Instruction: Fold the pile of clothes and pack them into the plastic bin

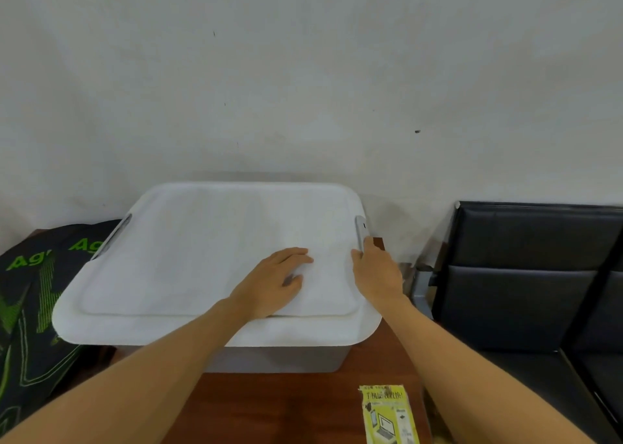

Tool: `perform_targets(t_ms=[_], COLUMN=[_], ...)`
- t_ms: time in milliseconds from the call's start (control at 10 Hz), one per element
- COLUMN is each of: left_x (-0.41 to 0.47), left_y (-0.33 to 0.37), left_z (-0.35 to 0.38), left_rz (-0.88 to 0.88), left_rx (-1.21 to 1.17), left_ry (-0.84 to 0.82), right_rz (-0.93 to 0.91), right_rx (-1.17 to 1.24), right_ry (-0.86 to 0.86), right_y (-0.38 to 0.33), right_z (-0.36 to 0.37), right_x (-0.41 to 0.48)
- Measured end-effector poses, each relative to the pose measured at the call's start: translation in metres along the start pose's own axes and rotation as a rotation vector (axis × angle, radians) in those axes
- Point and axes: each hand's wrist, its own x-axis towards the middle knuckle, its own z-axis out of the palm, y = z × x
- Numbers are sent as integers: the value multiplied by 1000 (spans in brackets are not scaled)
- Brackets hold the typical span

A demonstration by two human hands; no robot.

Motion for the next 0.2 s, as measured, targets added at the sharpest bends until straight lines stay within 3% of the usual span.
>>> perform_targets(t_ms=[200], left_x=[20], left_y=[17], left_z=[-58], left_rz=[-180], left_rx=[-378], left_ry=[-128], right_rz=[-78], right_rx=[-68], right_ry=[-132], right_y=[-9], right_z=[-38], right_x=[12])
